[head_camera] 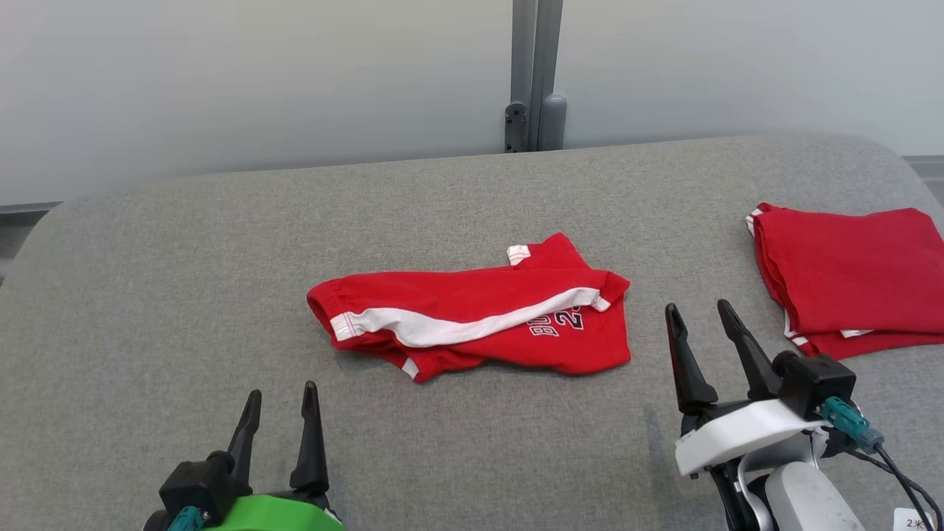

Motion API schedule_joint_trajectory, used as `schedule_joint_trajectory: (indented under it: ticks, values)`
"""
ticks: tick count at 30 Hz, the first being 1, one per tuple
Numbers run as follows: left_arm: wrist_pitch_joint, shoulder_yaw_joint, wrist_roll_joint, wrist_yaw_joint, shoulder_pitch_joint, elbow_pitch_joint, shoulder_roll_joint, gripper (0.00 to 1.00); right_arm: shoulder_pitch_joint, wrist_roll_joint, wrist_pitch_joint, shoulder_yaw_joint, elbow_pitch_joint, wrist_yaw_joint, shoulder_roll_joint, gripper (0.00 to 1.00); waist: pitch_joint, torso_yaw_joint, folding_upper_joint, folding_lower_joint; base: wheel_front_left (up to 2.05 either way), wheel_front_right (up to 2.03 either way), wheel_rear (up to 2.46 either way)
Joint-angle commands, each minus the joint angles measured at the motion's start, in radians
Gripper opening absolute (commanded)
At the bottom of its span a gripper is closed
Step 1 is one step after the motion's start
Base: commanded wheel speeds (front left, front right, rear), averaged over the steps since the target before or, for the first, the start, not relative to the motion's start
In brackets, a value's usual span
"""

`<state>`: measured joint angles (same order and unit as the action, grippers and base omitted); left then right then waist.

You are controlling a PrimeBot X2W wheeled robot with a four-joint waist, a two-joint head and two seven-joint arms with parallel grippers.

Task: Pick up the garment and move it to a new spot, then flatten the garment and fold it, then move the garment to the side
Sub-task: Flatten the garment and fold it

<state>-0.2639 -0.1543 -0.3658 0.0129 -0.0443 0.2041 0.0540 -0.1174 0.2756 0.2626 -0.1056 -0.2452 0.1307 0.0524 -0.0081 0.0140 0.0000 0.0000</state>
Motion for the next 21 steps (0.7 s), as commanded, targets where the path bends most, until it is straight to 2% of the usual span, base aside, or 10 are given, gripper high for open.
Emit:
schedule_joint_trajectory:
  ticks: [1,12,21]
  values:
    - [0.0,0.001,0.007,-0.003,-0.01,-0.004,0.0,1.0,0.008,-0.009,0.003,-0.002,-0.004,0.0,0.001,1.0,0.001,0.0,0.0,0.0,0.0,0.0,0.0]
    - [0.0,-0.001,0.009,-0.005,-0.006,-0.006,-0.002,1.0,-0.006,-0.006,0.003,-0.011,-0.013,0.0,-0.001,1.0,0.021,-0.006,0.0,0.0,0.0,0.0,0.0]
    - [0.0,-0.027,0.003,-0.004,0.111,0.055,-0.002,1.0,-0.055,-0.015,0.003,-0.032,-0.019,0.0,0.0,1.0,0.117,-0.045,0.0,0.0,0.0,0.0,0.0]
